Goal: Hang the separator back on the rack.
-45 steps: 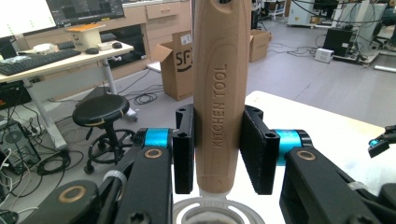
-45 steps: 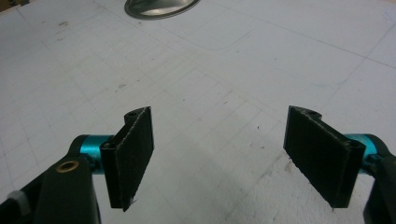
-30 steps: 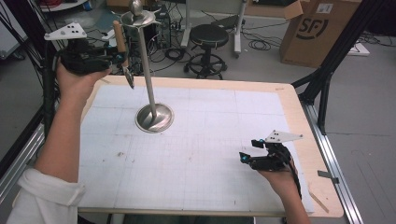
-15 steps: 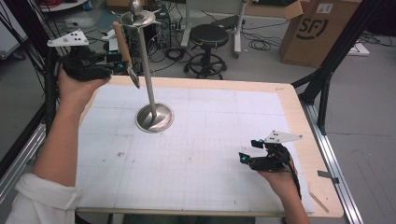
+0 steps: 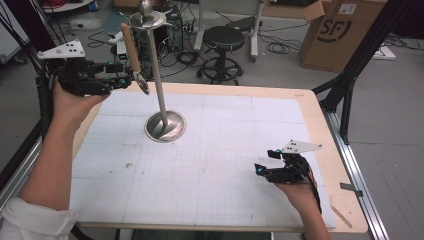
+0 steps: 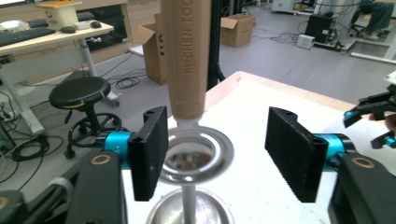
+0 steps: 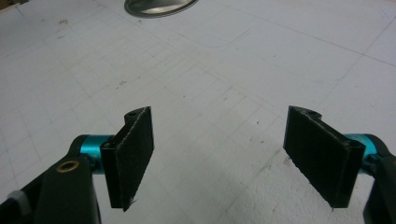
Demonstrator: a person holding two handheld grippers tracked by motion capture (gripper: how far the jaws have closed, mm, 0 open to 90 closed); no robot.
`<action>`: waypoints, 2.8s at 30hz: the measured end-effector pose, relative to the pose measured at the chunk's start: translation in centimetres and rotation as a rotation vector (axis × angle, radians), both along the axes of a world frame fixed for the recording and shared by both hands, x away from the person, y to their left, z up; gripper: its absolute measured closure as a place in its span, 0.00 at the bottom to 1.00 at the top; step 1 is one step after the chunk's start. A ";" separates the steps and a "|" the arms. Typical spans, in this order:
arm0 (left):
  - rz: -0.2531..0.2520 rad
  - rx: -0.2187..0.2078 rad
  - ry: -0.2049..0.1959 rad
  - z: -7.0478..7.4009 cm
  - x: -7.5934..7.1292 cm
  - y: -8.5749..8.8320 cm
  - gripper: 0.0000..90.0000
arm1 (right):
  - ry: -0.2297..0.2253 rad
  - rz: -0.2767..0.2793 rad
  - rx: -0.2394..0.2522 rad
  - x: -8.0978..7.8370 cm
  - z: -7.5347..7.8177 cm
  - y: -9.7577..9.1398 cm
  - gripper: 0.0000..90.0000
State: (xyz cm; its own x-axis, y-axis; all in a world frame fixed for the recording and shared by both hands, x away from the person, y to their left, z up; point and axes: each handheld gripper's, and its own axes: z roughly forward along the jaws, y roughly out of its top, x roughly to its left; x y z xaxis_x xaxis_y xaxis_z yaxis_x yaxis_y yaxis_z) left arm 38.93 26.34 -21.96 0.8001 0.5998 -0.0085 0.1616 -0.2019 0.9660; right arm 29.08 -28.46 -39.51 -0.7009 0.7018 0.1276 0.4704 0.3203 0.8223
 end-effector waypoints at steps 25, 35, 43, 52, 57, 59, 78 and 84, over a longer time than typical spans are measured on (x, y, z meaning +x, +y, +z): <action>-0.111 0.014 -0.076 1.4 -4.8 -1.9 0.20 | -0.020 0.006 0.007 0.2 0.4 0.1 0.26; -0.150 0.008 -0.074 0.3 -6.0 -2.6 0.15 | -0.015 0.013 0.005 0.4 0.4 0.3 0.26; -0.184 0.015 -0.059 -1.2 -6.6 -3.8 0.09 | -0.012 0.022 -0.001 0.6 0.2 0.6 0.26; -0.214 0.037 -0.023 -4.0 -6.8 -5.1 0.07 | -0.017 0.003 0.019 0.5 0.5 0.0 0.26; -0.233 0.032 0.007 -6.2 -6.7 -5.5 0.06 | -0.020 0.011 0.015 0.5 0.5 0.1 0.26; -0.234 0.029 0.012 -7.0 -6.7 -5.6 0.06 | -0.016 0.011 0.018 0.5 0.6 0.2 0.26; -0.213 0.085 0.094 -12.8 -6.6 -5.5 0.02 | -0.006 0.021 0.002 0.7 0.2 0.4 0.26; -0.221 0.102 0.116 -14.3 -6.5 -5.3 0.02 | -0.008 0.022 0.003 0.6 0.2 0.4 0.26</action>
State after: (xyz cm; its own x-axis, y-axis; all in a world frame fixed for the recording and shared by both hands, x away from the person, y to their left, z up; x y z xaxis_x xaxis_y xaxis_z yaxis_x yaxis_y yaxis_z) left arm 32.39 21.01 -36.24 0.9091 0.4127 -0.0567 0.2114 -0.3396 0.9165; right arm 29.70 -28.02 -39.32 -0.7174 0.6855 0.1241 0.4567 0.3283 0.8268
